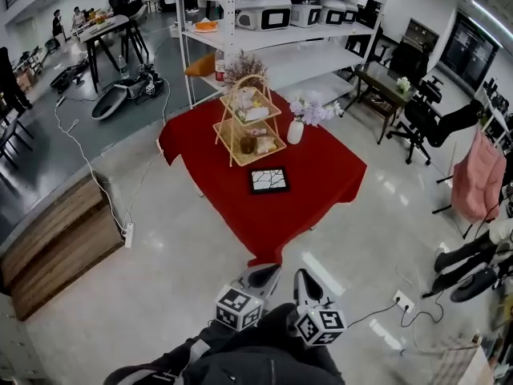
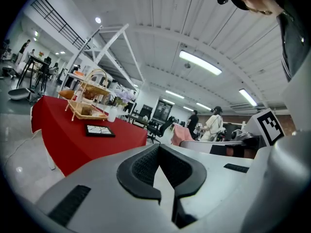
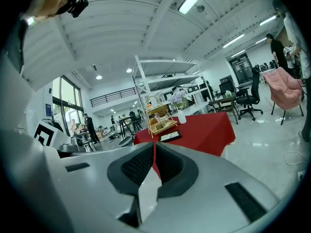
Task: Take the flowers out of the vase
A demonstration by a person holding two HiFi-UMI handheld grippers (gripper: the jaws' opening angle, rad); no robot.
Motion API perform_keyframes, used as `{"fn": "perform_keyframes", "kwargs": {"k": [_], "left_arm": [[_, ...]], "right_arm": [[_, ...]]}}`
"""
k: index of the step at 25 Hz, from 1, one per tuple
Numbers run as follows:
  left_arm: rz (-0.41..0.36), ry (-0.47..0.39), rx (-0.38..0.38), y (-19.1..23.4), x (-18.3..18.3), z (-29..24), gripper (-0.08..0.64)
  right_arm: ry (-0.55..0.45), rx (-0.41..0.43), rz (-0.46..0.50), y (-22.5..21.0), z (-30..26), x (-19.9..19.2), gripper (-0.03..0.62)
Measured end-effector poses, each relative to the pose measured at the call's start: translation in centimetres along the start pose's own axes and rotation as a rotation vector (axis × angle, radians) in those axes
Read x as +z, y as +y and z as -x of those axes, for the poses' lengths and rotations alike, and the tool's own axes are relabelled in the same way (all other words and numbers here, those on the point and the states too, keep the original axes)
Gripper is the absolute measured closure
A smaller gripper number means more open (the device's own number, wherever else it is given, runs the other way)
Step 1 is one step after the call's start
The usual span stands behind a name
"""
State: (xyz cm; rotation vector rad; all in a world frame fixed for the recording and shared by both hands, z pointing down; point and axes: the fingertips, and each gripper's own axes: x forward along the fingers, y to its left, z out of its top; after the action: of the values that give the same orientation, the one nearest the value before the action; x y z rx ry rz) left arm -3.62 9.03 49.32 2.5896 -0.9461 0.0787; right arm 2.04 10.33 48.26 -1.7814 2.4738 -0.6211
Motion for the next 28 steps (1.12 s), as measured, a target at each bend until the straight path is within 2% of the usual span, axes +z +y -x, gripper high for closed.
{"fn": "perform_keyframes", "kwargs": {"k": [9,19,28], "left_arm": [[-0.004,0.022,-0.021,-0.4,-0.1,-1.9,0.552],[0.002,0.001,0.043,2.8,1.5,-4.6,0.552],[-0.008,0.003,0.048,4.6,3.0,-9.6,0.552]], "right_arm": [[0.003,-0.012,-0.033,-2.1,-0.6,0.4,0.575],[0.042,0.06,-0.042,-2.8,-4.3,0.7,0.575],[0.037,0.087,-0.044,-6.2,-8.6,2.8,0.575]]}}
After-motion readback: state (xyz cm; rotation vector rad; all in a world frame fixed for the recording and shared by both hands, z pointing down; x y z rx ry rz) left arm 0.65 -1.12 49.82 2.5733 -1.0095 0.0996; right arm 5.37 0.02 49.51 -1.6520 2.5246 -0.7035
